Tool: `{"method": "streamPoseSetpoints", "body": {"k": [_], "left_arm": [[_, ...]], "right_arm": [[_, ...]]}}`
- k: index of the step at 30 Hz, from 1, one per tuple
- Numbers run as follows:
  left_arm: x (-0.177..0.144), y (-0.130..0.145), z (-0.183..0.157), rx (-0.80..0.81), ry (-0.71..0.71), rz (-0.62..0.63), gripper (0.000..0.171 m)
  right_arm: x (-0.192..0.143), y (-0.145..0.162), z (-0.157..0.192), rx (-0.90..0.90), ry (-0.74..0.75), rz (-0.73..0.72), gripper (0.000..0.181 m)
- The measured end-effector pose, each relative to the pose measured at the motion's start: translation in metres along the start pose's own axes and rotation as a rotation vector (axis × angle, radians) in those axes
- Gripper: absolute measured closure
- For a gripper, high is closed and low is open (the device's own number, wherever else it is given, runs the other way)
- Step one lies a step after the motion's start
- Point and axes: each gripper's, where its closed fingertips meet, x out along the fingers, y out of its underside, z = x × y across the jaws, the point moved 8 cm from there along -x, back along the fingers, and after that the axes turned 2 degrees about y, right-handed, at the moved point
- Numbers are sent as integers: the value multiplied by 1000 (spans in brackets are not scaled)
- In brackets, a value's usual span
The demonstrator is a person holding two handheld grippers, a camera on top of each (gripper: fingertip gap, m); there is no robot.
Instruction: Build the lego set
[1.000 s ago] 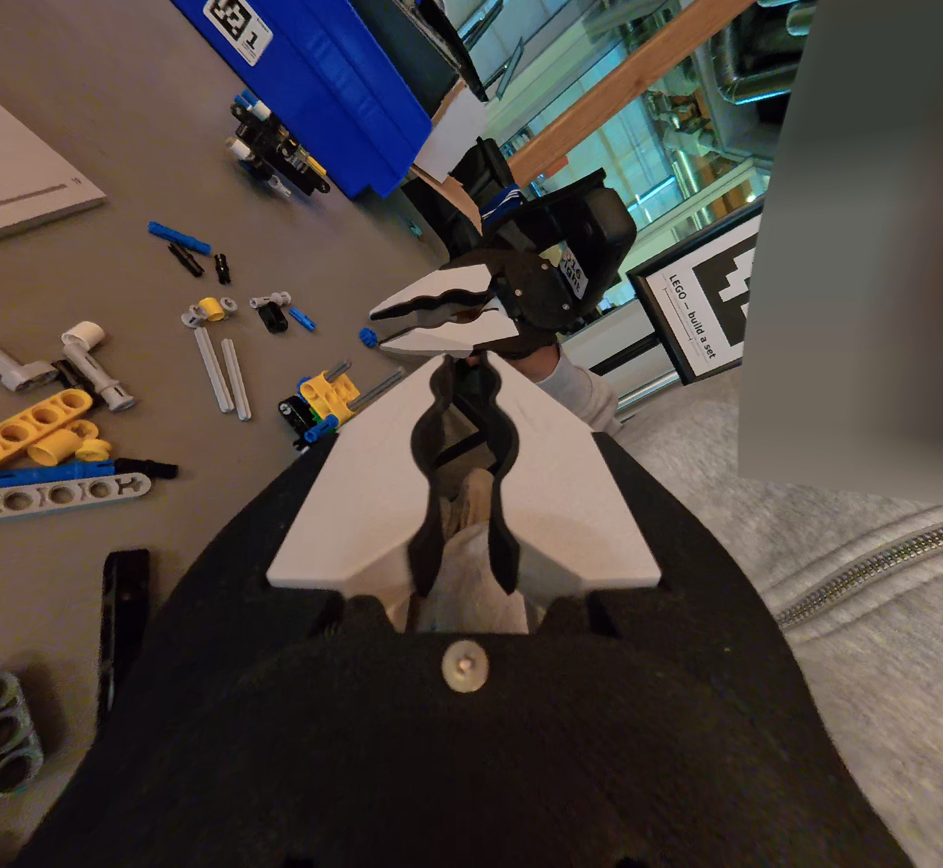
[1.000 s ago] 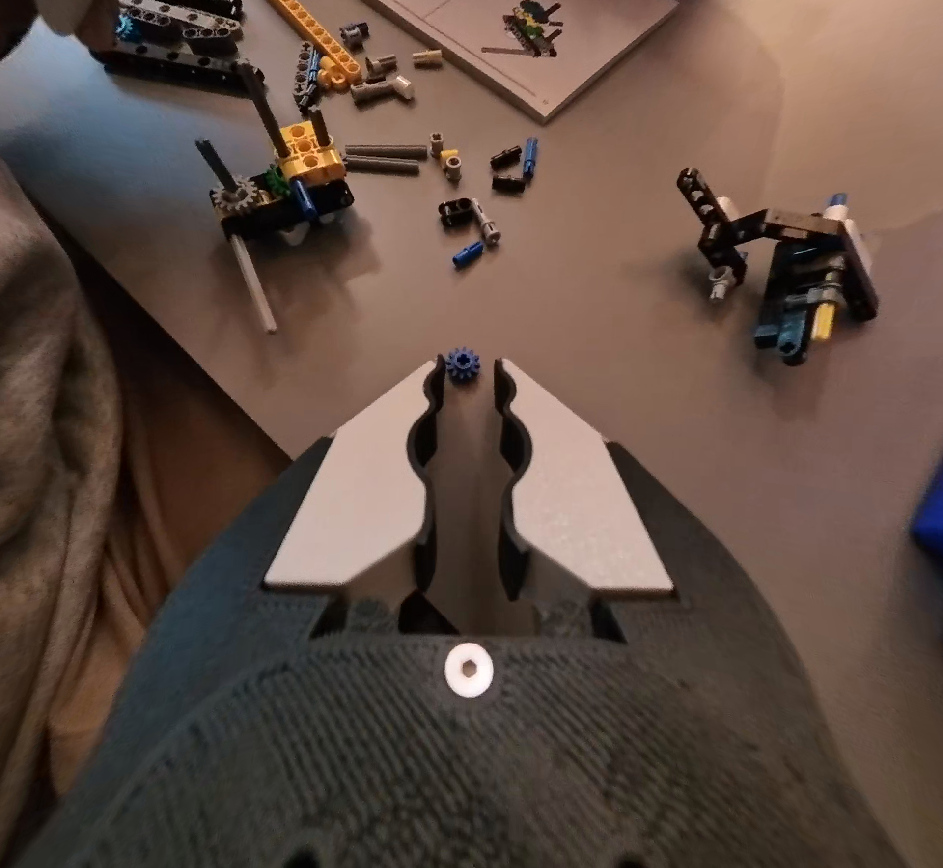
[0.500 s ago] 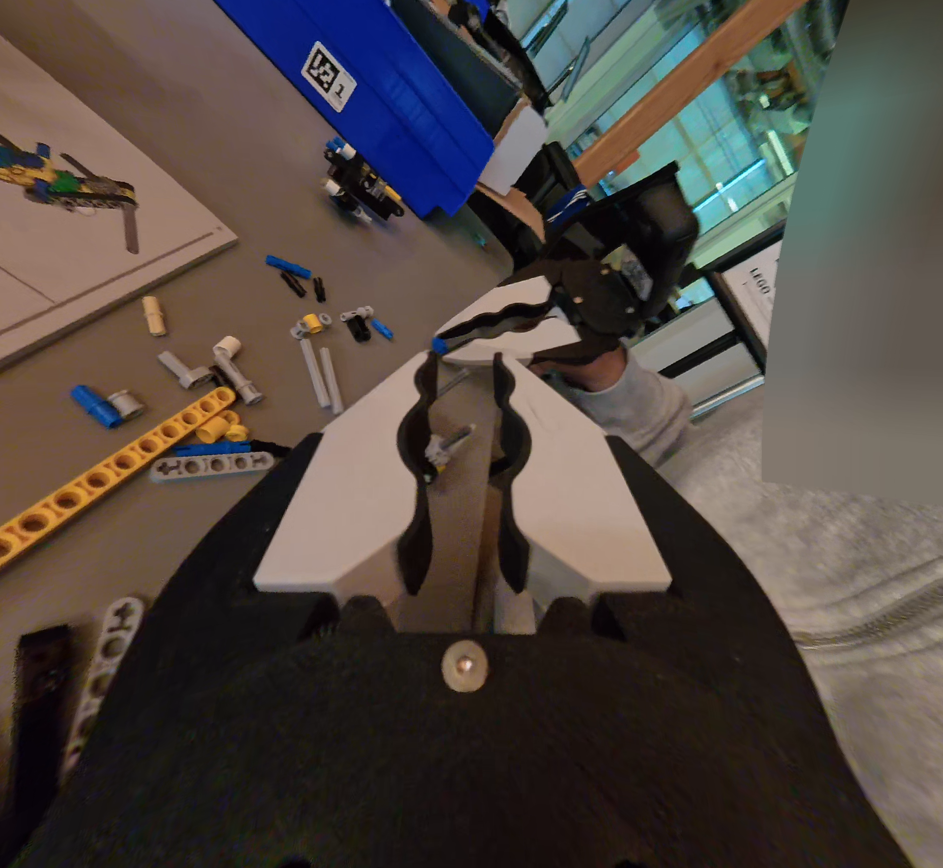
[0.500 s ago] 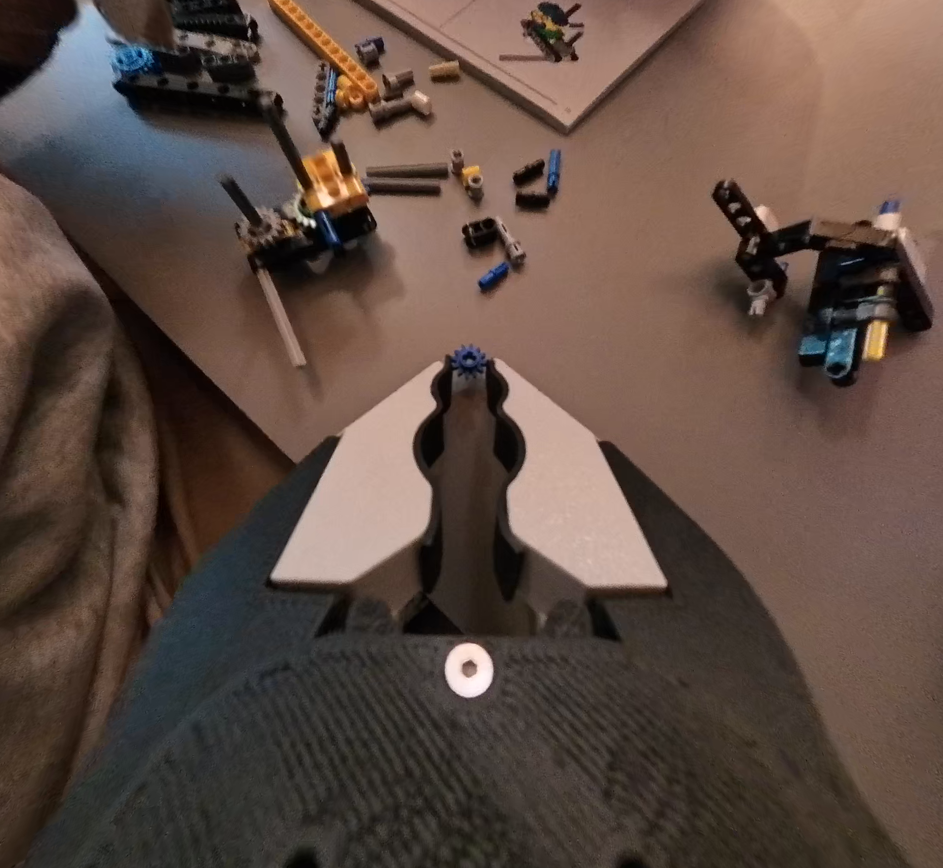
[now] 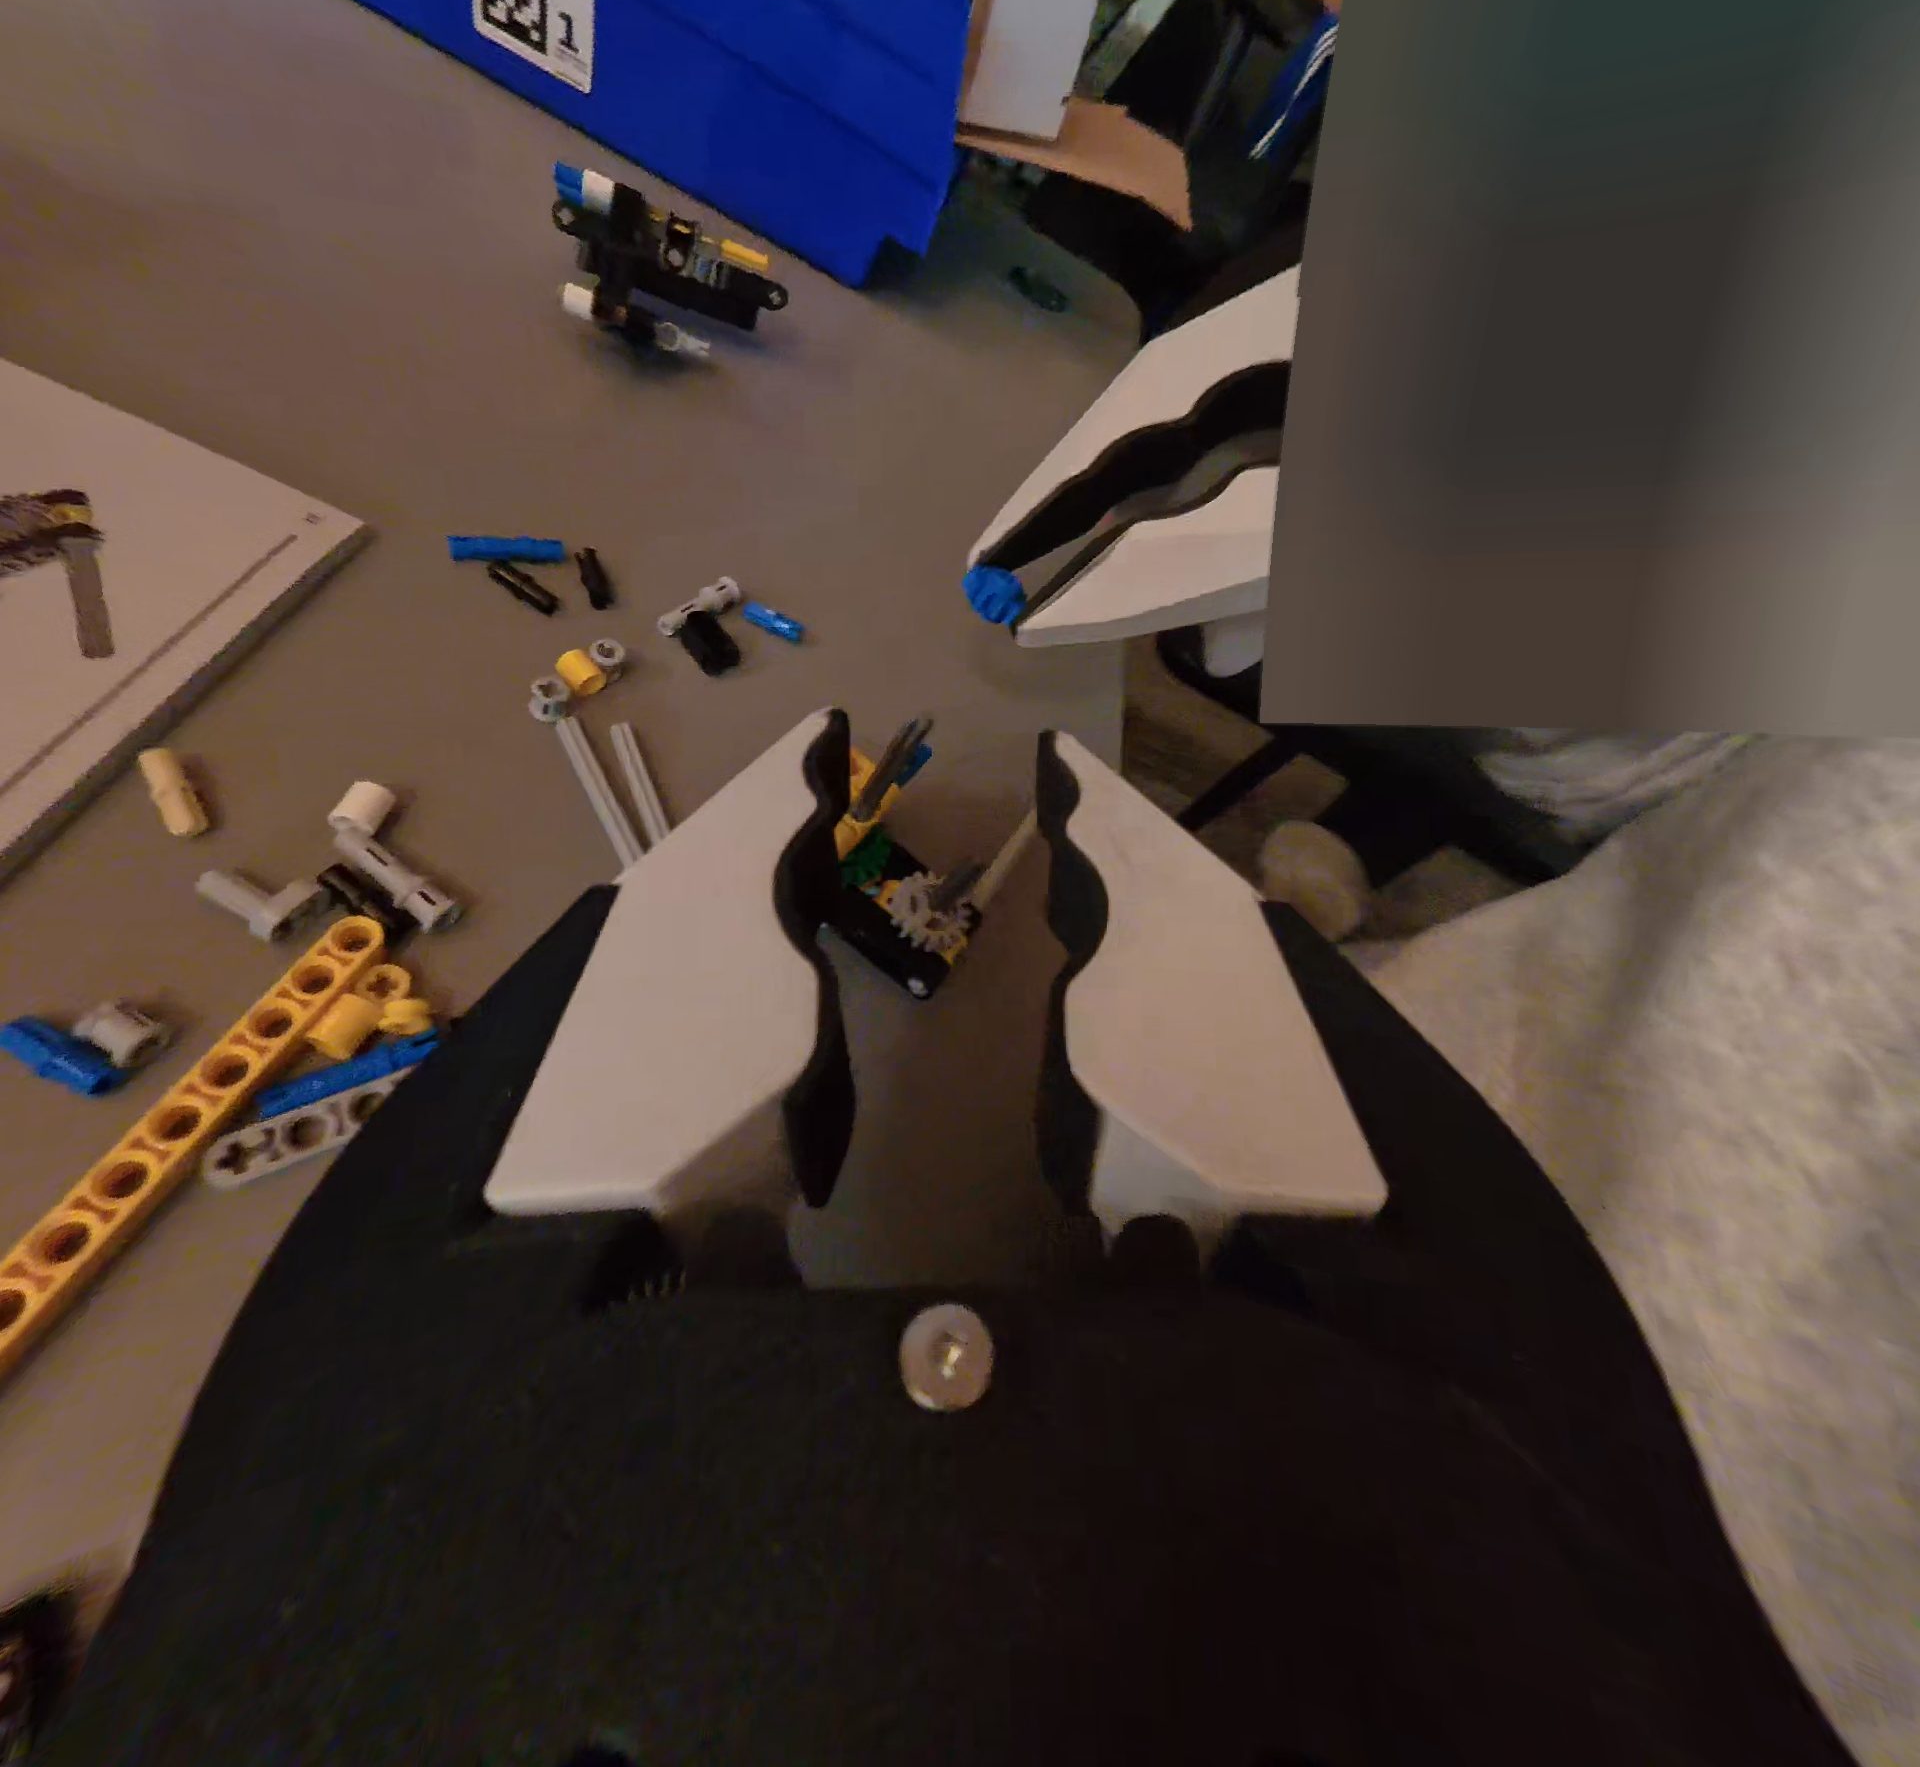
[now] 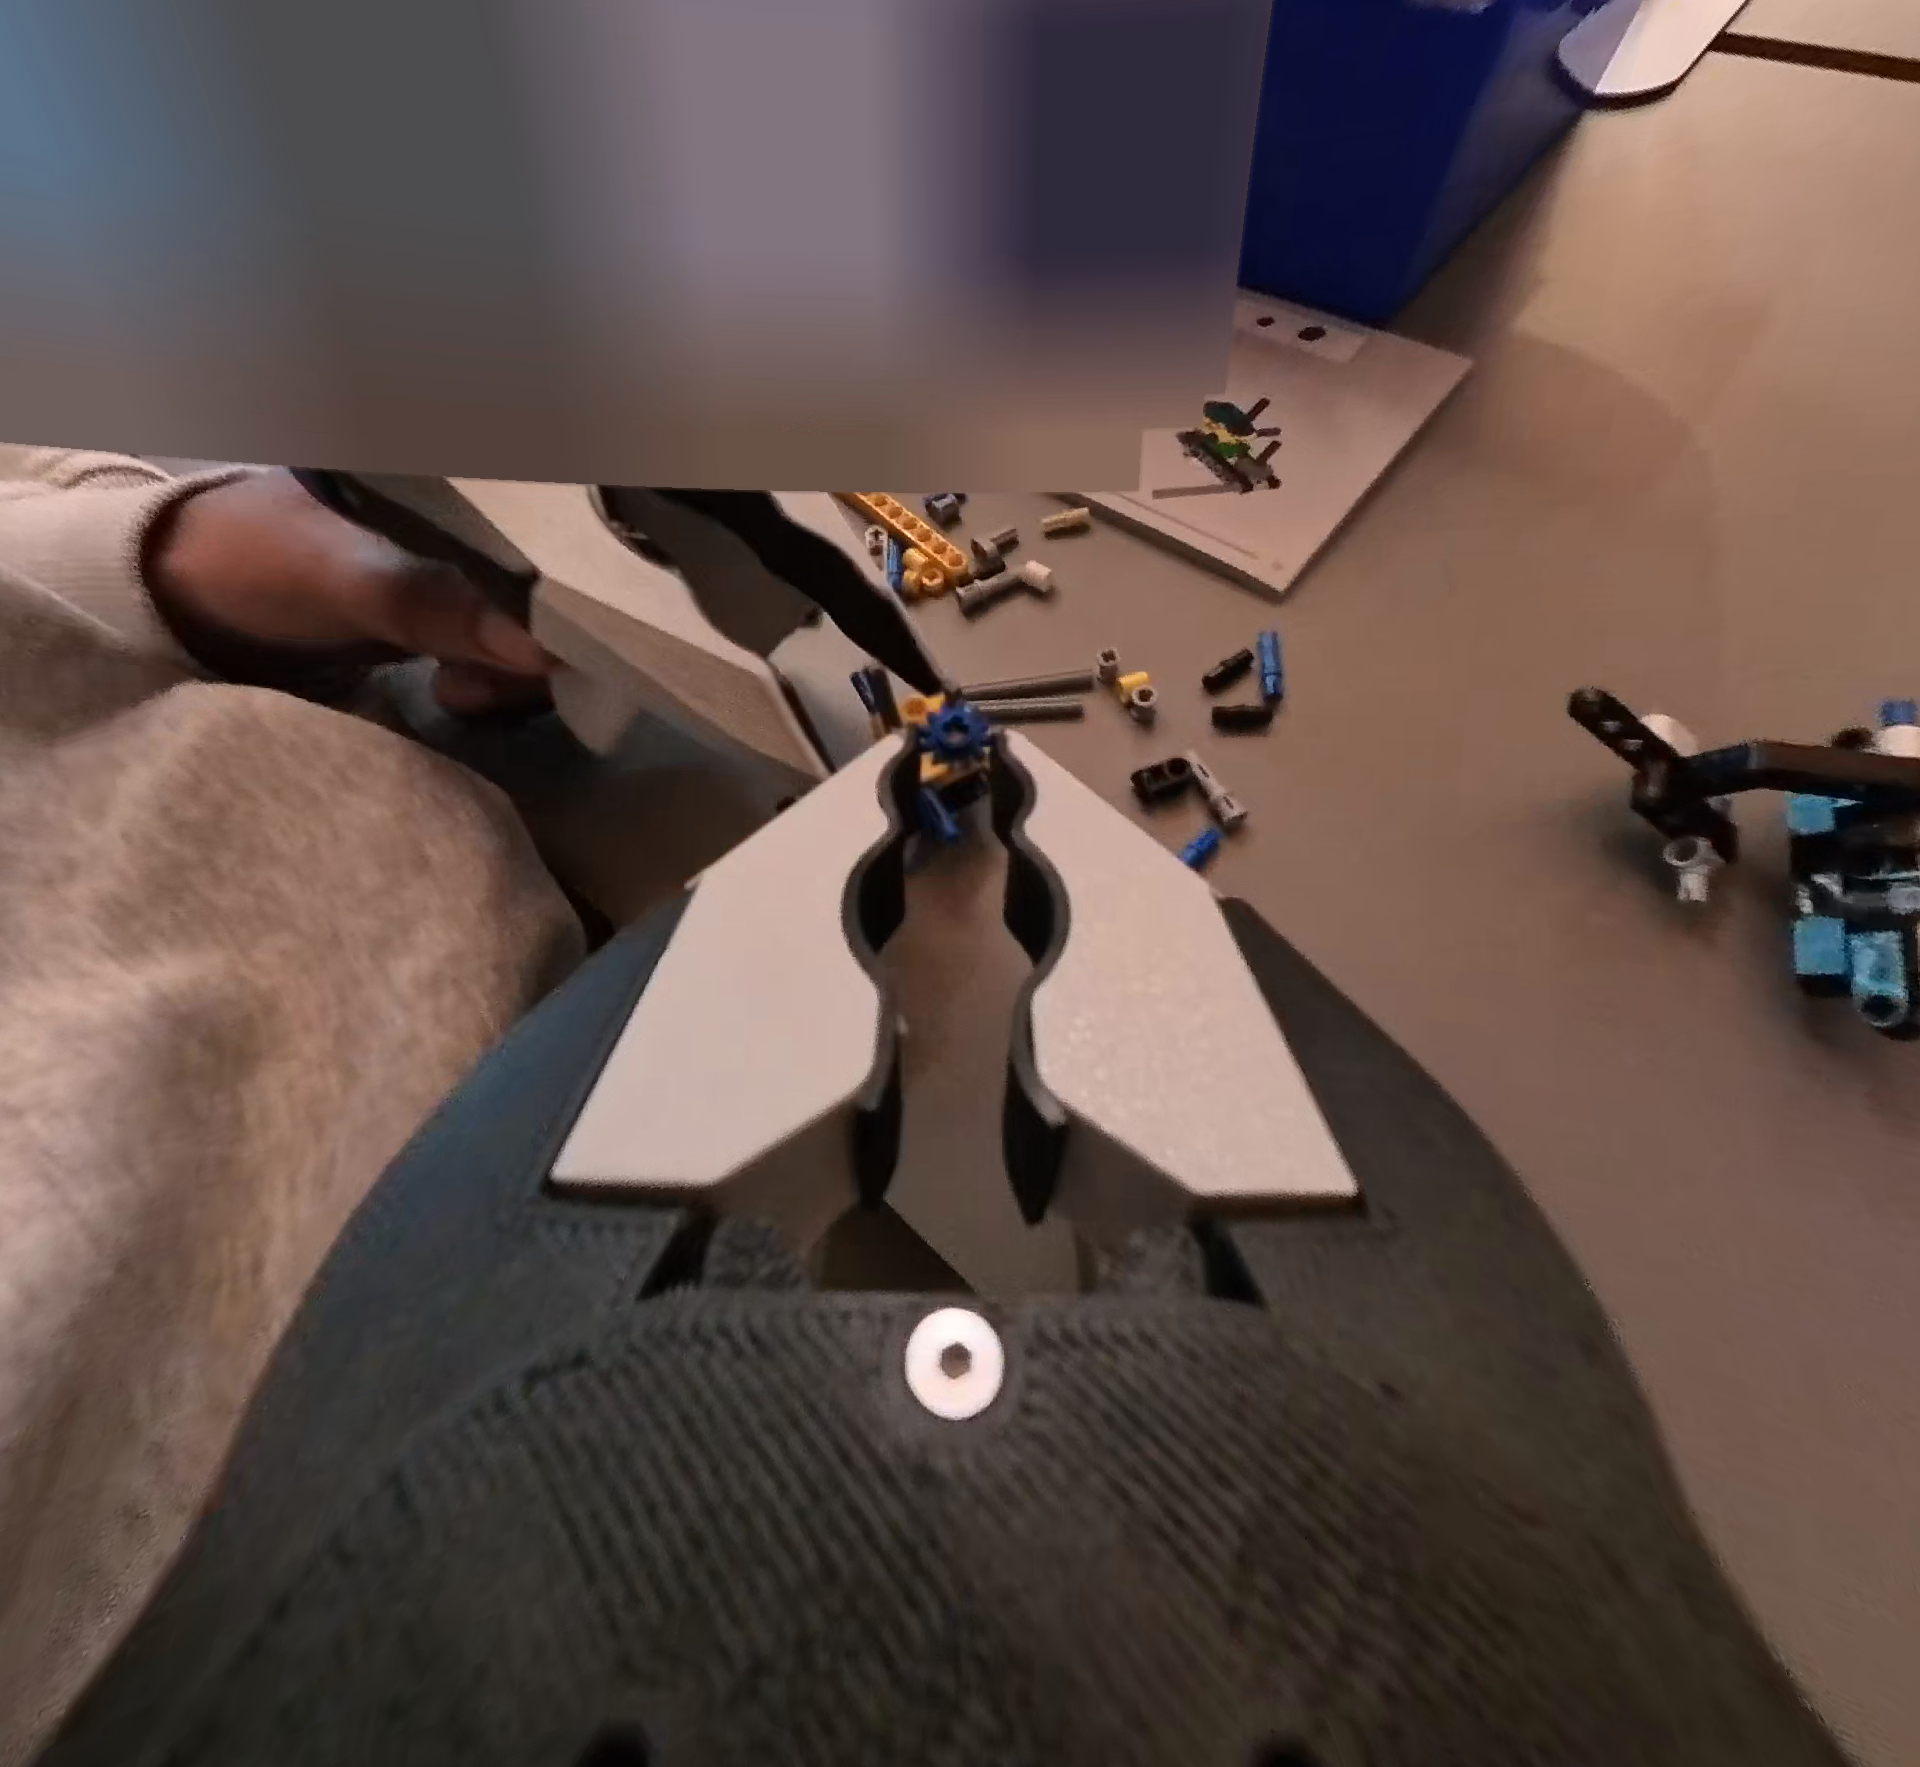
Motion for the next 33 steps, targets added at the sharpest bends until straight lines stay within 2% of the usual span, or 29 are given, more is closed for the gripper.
{"method": "streamPoseSetpoints", "body": {"k": [5,11,21,33], "left_arm": [[-4,1,1,36,-66,-2,148],[-5,2,3,8,-68,-30,155],[-5,5,-1,22,-70,-4,158],[-5,6,6,-46,-71,2,170]], "right_arm": [[7,-12,9,89,-30,-26,170],[13,-20,16,2,61,61,170],[23,-18,28,0,92,137,170],[27,-22,28,-26,121,207,170]]}}
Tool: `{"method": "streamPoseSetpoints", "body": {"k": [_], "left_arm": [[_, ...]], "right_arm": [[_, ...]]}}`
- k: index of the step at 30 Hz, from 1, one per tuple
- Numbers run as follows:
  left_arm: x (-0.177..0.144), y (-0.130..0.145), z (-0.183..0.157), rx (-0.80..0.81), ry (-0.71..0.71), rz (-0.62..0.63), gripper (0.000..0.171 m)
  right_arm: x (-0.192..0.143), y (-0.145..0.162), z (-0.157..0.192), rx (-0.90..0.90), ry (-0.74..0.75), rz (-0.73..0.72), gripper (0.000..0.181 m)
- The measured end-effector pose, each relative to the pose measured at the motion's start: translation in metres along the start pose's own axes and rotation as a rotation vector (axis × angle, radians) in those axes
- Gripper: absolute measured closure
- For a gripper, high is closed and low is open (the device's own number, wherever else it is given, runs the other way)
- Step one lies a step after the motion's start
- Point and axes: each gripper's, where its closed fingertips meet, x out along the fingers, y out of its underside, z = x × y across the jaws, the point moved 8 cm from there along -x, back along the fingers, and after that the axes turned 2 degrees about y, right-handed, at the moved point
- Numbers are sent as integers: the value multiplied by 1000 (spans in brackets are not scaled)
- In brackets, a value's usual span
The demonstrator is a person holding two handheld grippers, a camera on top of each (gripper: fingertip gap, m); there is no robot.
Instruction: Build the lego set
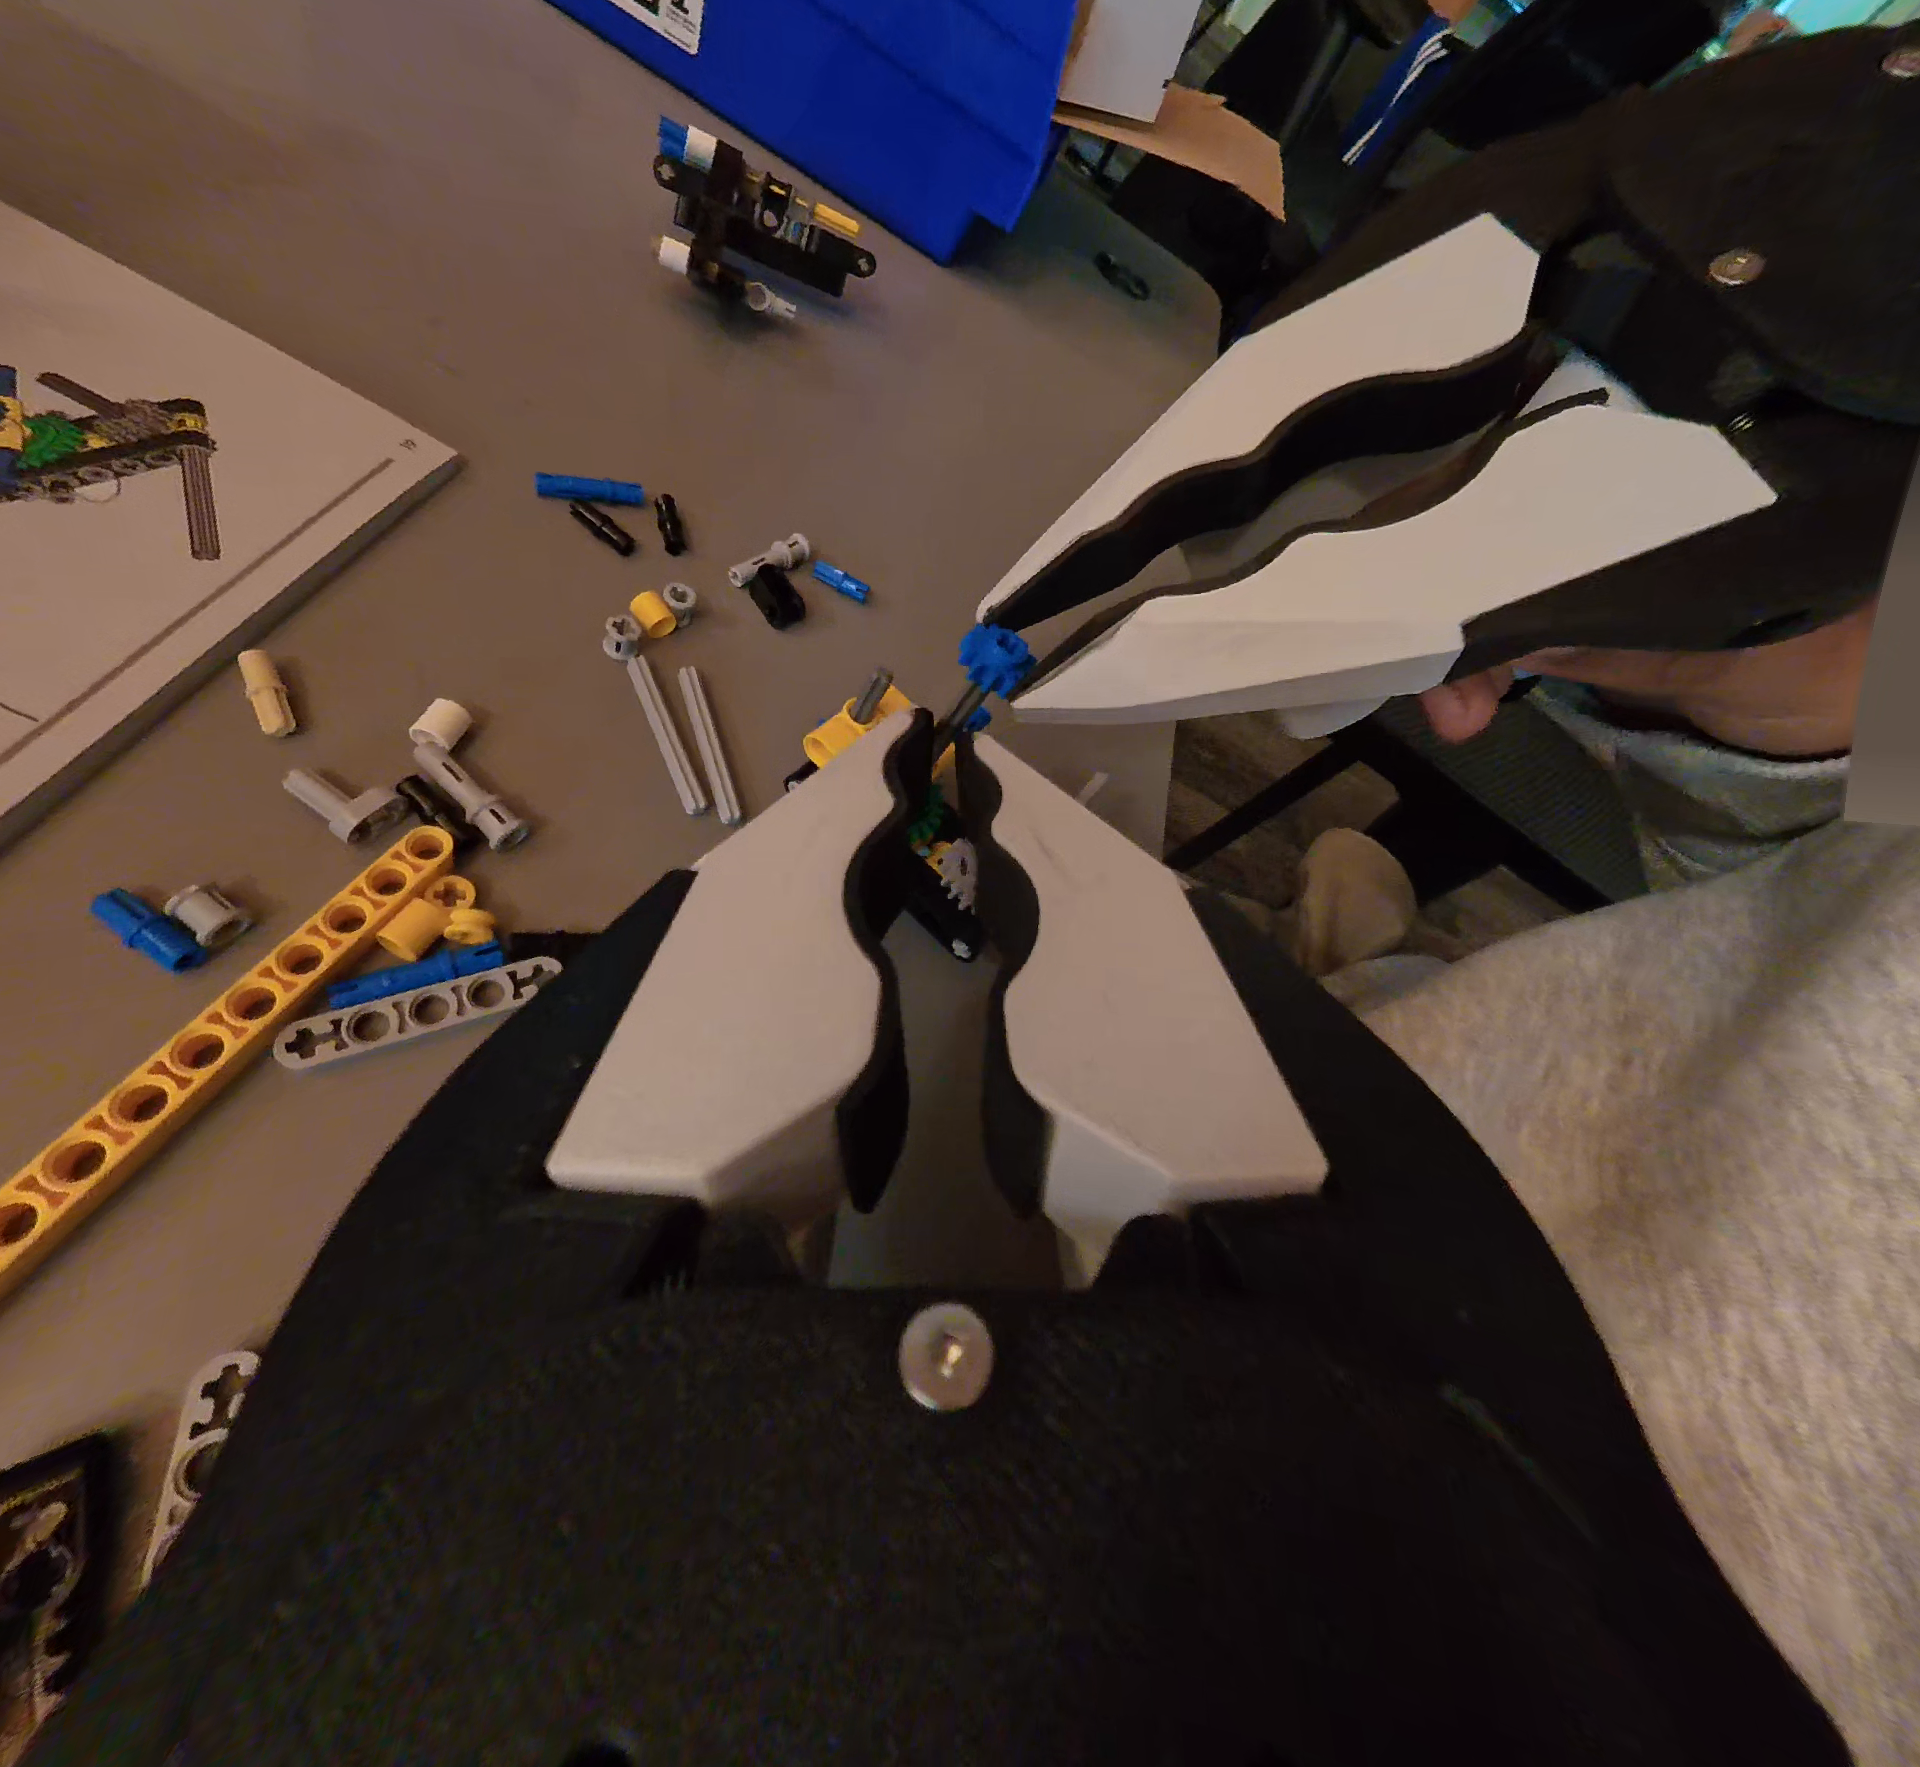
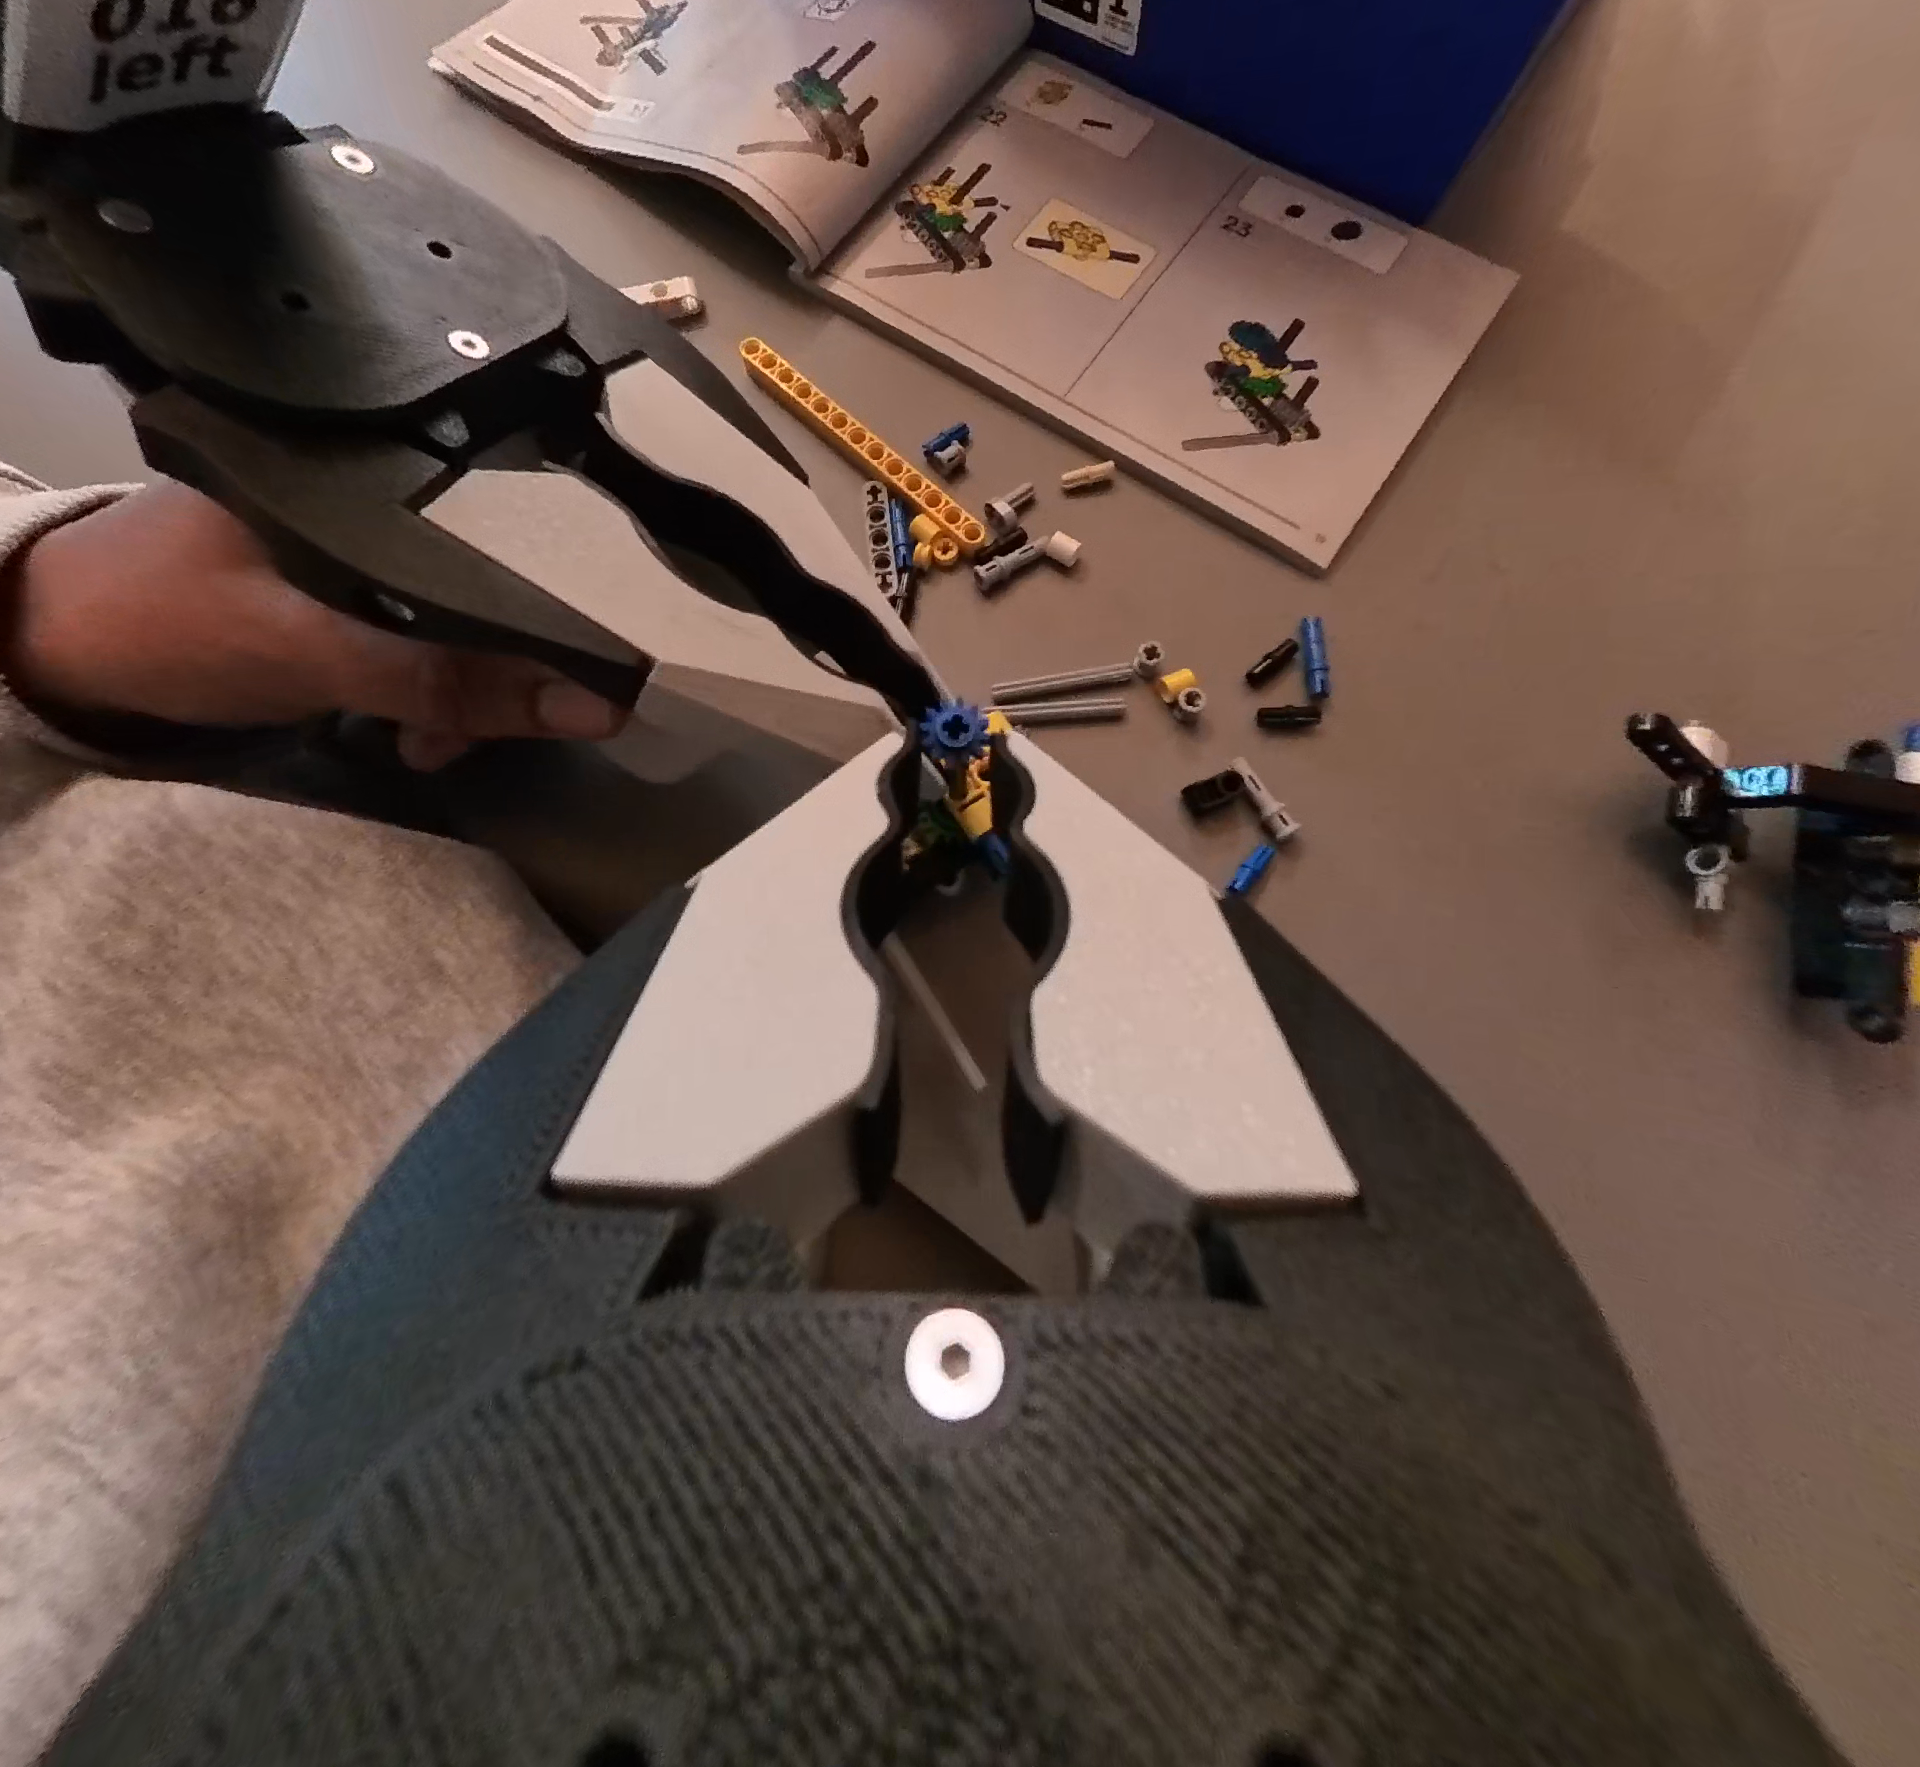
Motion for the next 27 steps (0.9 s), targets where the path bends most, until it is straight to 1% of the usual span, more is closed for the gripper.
{"method": "streamPoseSetpoints", "body": {"k": [6,13,22,27], "left_arm": [[0,0,0,5,-7,5,171],[1,0,-1,15,-15,6,171],[1,0,-2,32,-23,12,171],[1,0,-2,30,-23,11,171]], "right_arm": [[0,-3,-1,2,1,44,170],[0,-8,-1,44,-5,118,170],[1,-14,2,-3,23,218,170],[1,-14,3,0,32,211,170]]}}
